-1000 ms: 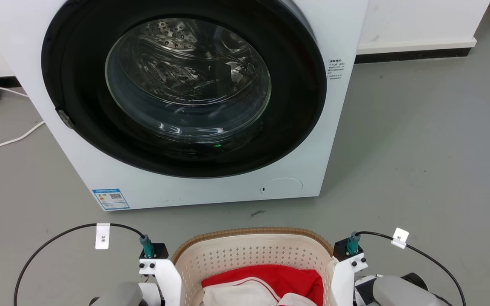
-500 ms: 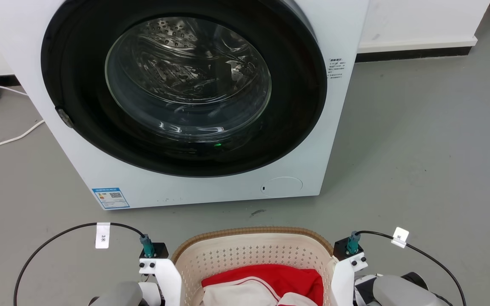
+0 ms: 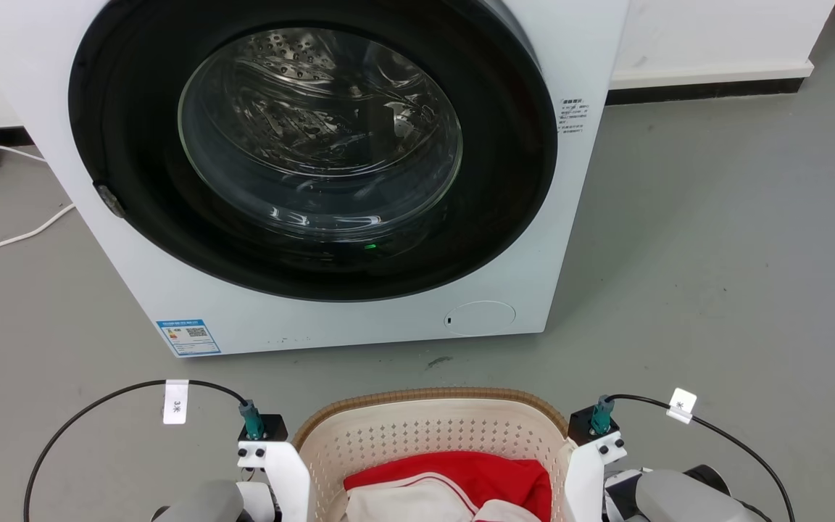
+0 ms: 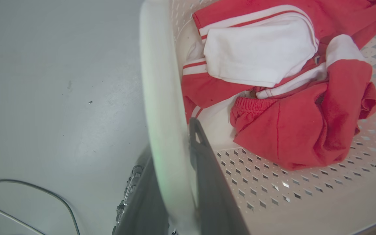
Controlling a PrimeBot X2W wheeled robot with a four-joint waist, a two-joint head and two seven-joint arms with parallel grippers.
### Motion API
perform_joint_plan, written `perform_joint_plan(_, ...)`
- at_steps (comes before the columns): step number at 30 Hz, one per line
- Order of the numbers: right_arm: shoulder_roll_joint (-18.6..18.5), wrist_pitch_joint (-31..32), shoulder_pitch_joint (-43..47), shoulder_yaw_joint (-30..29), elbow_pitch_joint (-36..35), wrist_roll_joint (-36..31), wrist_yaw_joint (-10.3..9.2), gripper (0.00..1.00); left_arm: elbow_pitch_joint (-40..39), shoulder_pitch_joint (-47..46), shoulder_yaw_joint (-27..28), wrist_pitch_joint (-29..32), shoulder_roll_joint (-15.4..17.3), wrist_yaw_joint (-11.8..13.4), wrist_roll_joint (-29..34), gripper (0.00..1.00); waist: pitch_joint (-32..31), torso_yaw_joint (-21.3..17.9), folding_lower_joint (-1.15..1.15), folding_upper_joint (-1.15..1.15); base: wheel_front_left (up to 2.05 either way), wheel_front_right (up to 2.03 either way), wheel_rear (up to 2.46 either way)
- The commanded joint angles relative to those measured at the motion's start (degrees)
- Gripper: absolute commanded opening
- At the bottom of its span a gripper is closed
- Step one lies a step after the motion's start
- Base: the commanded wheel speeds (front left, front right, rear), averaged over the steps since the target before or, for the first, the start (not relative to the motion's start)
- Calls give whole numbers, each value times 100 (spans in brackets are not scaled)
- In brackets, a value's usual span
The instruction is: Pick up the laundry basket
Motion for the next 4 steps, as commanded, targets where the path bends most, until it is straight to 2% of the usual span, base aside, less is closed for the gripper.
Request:
perform_joint_plan(1,83,-17,-47,34,-52,11,32,0,-63,-97,-34,-28,-81,-73,-46,0,0,-2,0,0,0,0,0)
perform_joint_plan(4,79,-6,-37,38,-58,14,32,0,-60,-105,-64,-34,-80,-73,-75,0,-2,-2,0,0,0,0,0)
